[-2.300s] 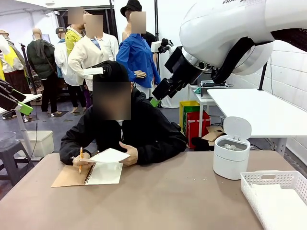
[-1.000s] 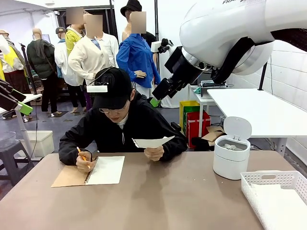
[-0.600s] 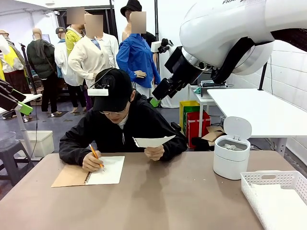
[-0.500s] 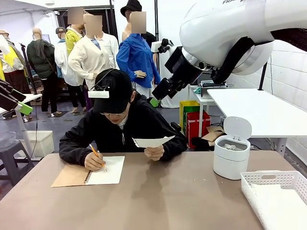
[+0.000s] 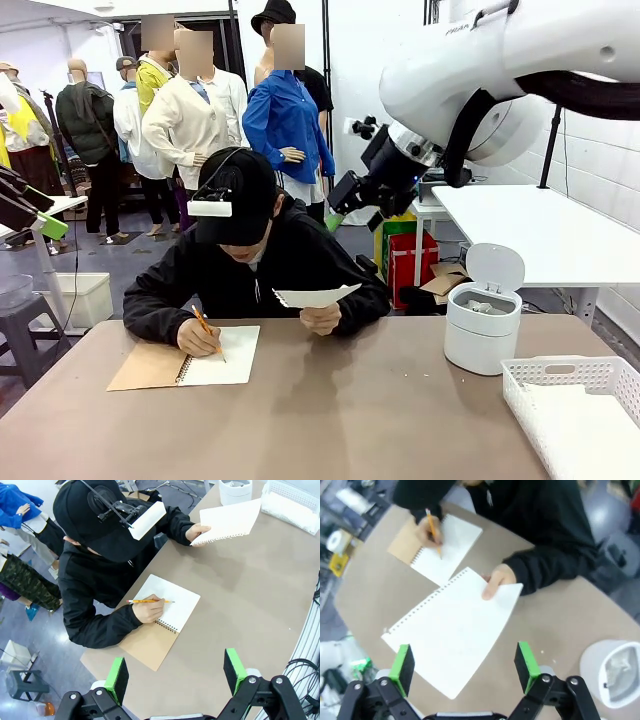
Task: Sort the paper based on its condition.
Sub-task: If a person hands you a paper, place it in the Organizing basket , and if it's crumpled, put it in the Trash can.
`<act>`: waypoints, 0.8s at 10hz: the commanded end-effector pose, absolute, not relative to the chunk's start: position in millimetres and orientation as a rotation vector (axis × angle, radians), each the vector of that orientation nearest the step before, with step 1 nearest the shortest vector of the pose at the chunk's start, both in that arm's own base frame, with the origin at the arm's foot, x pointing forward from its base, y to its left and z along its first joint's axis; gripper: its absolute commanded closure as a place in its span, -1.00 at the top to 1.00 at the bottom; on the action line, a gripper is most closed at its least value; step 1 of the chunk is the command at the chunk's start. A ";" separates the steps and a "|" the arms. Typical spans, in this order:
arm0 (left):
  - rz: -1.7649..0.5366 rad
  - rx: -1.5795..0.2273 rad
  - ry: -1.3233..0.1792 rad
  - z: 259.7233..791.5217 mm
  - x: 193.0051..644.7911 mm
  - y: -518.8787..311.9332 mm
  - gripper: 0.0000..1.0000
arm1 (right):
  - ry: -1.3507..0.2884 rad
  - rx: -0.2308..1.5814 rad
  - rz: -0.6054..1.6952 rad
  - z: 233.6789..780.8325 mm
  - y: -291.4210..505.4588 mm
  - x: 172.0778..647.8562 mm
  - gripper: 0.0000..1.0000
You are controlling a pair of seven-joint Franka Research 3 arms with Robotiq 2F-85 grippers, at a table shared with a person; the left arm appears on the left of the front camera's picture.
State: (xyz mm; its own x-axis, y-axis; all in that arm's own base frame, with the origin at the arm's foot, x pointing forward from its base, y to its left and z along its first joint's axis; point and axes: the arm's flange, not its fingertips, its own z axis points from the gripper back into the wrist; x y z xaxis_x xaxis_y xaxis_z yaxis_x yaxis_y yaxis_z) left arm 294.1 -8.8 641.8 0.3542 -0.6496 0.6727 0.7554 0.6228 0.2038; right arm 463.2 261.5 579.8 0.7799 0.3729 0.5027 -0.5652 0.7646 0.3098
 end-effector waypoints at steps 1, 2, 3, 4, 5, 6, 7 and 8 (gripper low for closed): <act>-0.906 -0.146 -0.803 641.9 295.4 -8.0 1.00 | -0.355 0.544 0.335 576.6 259.6 478.5 1.00; -0.906 -0.146 -0.803 641.9 295.4 -8.0 1.00 | -0.290 0.573 0.235 565.9 254.7 483.5 1.00; -0.906 -0.146 -0.803 641.9 295.4 -8.0 1.00 | -0.210 0.605 0.117 555.5 249.6 483.9 1.00; -0.906 -0.146 -0.803 641.9 295.4 -8.0 1.00 | -0.174 0.616 0.047 548.7 245.8 483.7 1.00; -0.906 -0.146 -0.803 641.9 295.4 -8.0 1.00 | -0.170 0.653 0.036 545.3 246.0 481.0 1.00; -0.906 -0.146 -0.803 641.9 295.4 -8.0 1.00 | -0.210 0.560 0.143 544.9 241.7 486.7 1.00; -0.906 -0.146 -0.803 641.9 295.4 -8.0 1.00 | -0.210 0.560 0.143 544.9 241.7 486.7 1.00; -0.906 -0.146 -0.803 641.9 295.4 -8.0 1.00 | -0.210 0.560 0.143 544.9 241.7 486.7 1.00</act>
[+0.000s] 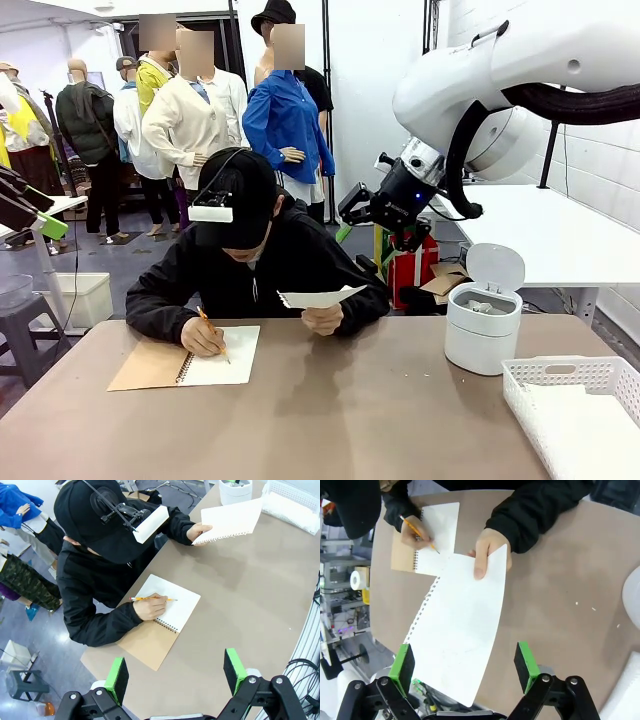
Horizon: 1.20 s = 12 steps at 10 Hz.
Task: Sort the paper based on its condition.
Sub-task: If a person hands you a paper, place it in the Organizing basket , and if it's crumpled, put it in the Trash can.
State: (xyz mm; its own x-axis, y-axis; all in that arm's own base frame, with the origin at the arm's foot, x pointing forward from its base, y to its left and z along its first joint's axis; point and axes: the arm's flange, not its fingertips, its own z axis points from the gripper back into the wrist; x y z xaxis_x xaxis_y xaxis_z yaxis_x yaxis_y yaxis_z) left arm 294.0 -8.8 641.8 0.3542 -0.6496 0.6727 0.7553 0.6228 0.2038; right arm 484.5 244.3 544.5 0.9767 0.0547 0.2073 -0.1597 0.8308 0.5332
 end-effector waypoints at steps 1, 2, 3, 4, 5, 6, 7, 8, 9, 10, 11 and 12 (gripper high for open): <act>-0.906 -0.146 -0.803 641.9 295.4 -8.0 1.00 | -0.180 0.586 0.098 543.7 243.4 485.1 1.00; -0.906 -0.146 -0.803 641.9 295.4 -8.0 1.00 | -0.053 0.685 -0.014 538.8 241.2 496.6 1.00; -0.906 -0.146 -0.803 641.9 295.4 -8.0 1.00 | 0.031 0.761 -0.098 529.5 240.7 510.8 1.00; -0.906 -0.146 -0.803 641.9 295.4 -8.0 1.00 | 0.098 0.814 -0.160 519.9 238.5 520.0 1.00; -0.906 -0.146 -0.803 641.9 295.4 -8.0 1.00 | 0.138 0.817 -0.203 510.8 234.3 525.0 1.00; -0.906 -0.146 -0.803 641.9 295.4 -8.0 1.00 | 0.152 0.806 -0.221 501.0 232.7 528.0 1.00; -0.906 -0.146 -0.803 641.9 295.4 -8.0 1.00 | 0.181 0.820 -0.251 491.6 231.5 532.4 1.00; -0.906 -0.146 -0.803 641.9 295.4 -8.0 1.00 | 0.227 0.821 -0.271 480.3 231.2 535.2 1.00; -0.906 -0.146 -0.803 641.9 295.4 -8.0 1.00 | 0.275 0.833 -0.288 473.2 230.2 534.0 1.00; -0.906 -0.146 -0.803 641.9 295.4 -8.0 1.00 | 0.318 0.852 -0.309 466.7 228.6 533.1 1.00; -0.906 -0.146 -0.803 641.9 295.4 -8.0 1.00 | 0.351 0.872 -0.326 457.9 231.3 532.5 1.00; -0.906 -0.146 -0.803 641.9 295.4 -8.0 1.00 | 0.378 0.886 -0.339 448.4 235.9 531.2 1.00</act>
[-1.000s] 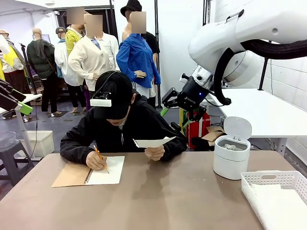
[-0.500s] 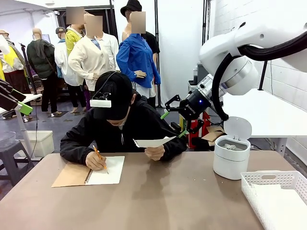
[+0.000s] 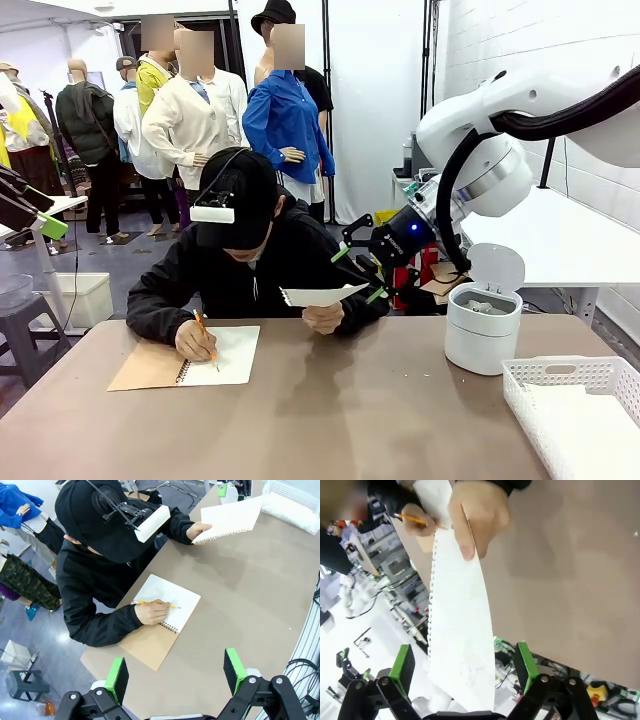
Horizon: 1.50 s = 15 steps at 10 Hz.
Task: Sort the paper based on its condition.
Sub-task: If a person hands you a paper, place it in the Organizing basket , and if it's crumpled, put it in the Trash can.
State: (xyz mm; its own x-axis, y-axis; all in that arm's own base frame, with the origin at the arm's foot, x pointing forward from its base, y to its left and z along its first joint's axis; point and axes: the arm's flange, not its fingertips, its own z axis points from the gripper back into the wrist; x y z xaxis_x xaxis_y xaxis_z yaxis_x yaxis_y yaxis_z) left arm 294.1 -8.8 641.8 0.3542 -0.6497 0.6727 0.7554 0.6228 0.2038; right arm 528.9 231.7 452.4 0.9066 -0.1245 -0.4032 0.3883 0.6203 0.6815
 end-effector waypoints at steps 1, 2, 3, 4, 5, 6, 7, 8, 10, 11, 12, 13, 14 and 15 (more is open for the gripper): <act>-0.906 -0.146 -0.803 641.9 295.4 -8.0 1.00 | 0.386 0.883 -0.349 443.2 237.2 531.8 1.00; -0.906 -0.146 -0.803 641.9 295.4 -8.0 1.00 | 0.401 0.893 -0.359 435.2 240.2 530.4 1.00; -0.906 -0.146 -0.803 641.9 295.4 -8.0 1.00 | 0.401 0.900 -0.355 429.2 241.3 531.1 1.00; -0.906 -0.146 -0.803 641.9 295.4 -8.0 1.00 | 0.399 0.933 -0.310 423.8 241.6 532.5 0.84; -0.906 -0.146 -0.803 641.9 295.4 -8.0 1.00 | 0.414 0.944 -0.327 419.9 241.3 534.6 0.44; -0.906 -0.146 -0.803 641.9 295.4 -8.0 1.00 | 0.421 0.955 -0.336 418.7 240.2 536.4 0.04; -0.906 -0.146 -0.803 641.9 295.4 -8.0 1.00 | 0.422 0.964 -0.337 419.3 239.2 536.9 -0.36; -0.906 -0.146 -0.803 641.9 295.4 -8.0 1.00 | 0.419 0.964 -0.337 419.3 238.8 536.7 -0.75; -0.906 -0.146 -0.803 641.9 295.4 -8.0 1.00 | 0.424 0.967 -0.336 419.8 237.8 536.1 -1.00; -0.906 -0.146 -0.803 641.9 295.4 -8.0 1.00 | 0.430 0.970 -0.334 420.6 237.3 535.6 -1.00; -0.906 -0.146 -0.803 641.9 295.4 -8.0 1.00 | 0.438 0.973 -0.329 422.1 237.0 534.1 -1.00; -0.906 -0.146 -0.803 641.9 295.4 -8.0 1.00 | 0.444 0.970 -0.320 423.2 237.7 532.3 -1.00; -0.906 -0.146 -0.803 641.9 295.4 -8.0 1.00 | 0.448 0.972 -0.311 424.7 238.4 530.2 -1.00; -0.906 -0.146 -0.803 641.9 295.4 -8.0 1.00 | 0.456 0.978 -0.298 427.2 239.0 527.3 -1.00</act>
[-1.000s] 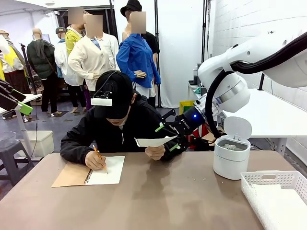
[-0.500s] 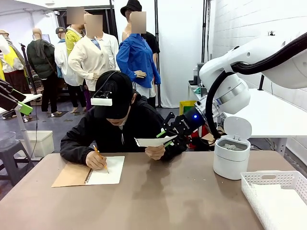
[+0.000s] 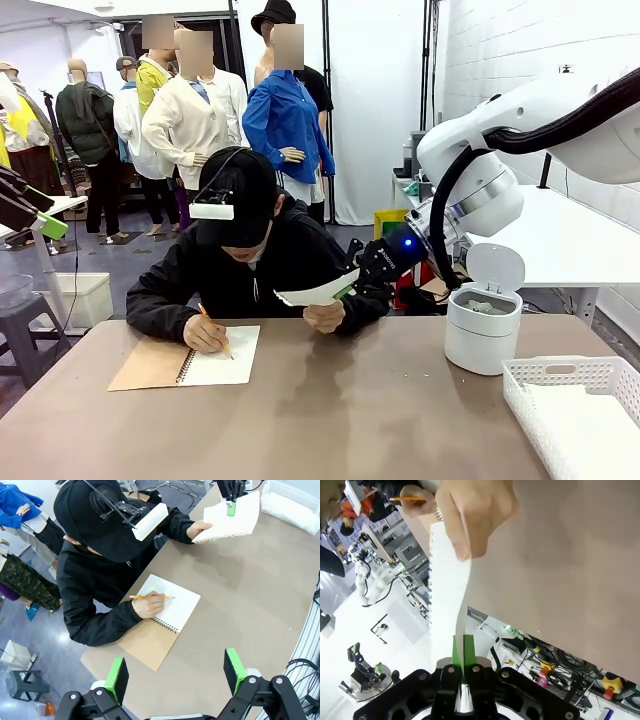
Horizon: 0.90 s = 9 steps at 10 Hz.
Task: Sort the paper based on its condition.
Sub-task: If a person hands you a paper, place it in the Organizing basket , and if it's crumpled, put it in the Trash can.
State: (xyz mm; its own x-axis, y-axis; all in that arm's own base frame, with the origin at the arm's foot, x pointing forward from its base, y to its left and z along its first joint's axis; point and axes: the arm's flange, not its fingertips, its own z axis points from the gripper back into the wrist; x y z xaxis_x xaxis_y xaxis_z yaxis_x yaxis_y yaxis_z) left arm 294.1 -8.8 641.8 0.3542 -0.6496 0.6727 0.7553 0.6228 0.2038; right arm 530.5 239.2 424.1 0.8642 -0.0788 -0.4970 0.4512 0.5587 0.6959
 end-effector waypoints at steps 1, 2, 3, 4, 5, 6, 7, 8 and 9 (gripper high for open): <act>-0.906 -0.146 -0.803 641.9 295.4 -8.0 1.00 | 0.464 0.980 -0.285 428.8 240.0 524.7 -1.00; -0.906 -0.146 -0.803 641.9 295.4 -8.0 1.00 | 0.467 0.986 -0.275 430.8 240.5 523.6 -1.00; -0.906 -0.146 -0.803 641.9 295.4 -8.0 1.00 | 0.464 0.989 -0.265 433.8 241.3 522.2 -1.00; -0.906 -0.146 -0.803 641.9 295.4 -8.0 1.00 | 0.441 0.992 -0.255 441.4 242.0 519.8 -1.00; -0.906 -0.146 -0.803 641.9 295.4 -8.0 1.00 | 0.402 0.965 -0.226 452.3 241.7 514.4 -1.00; -0.906 -0.146 -0.803 641.9 295.4 -8.0 1.00 | 0.366 0.937 -0.178 466.9 241.1 508.0 -1.00; -0.906 -0.146 -0.803 641.9 295.4 -8.0 1.00 | 0.336 0.914 -0.102 485.5 240.4 498.4 -1.00; -0.906 -0.146 -0.803 641.9 295.4 -8.0 1.00 | 0.285 0.890 0.029 513.2 235.9 480.5 -1.00; -0.906 -0.146 -0.803 641.9 295.4 -8.0 1.00 | 0.196 0.808 0.129 533.3 227.8 463.1 -1.00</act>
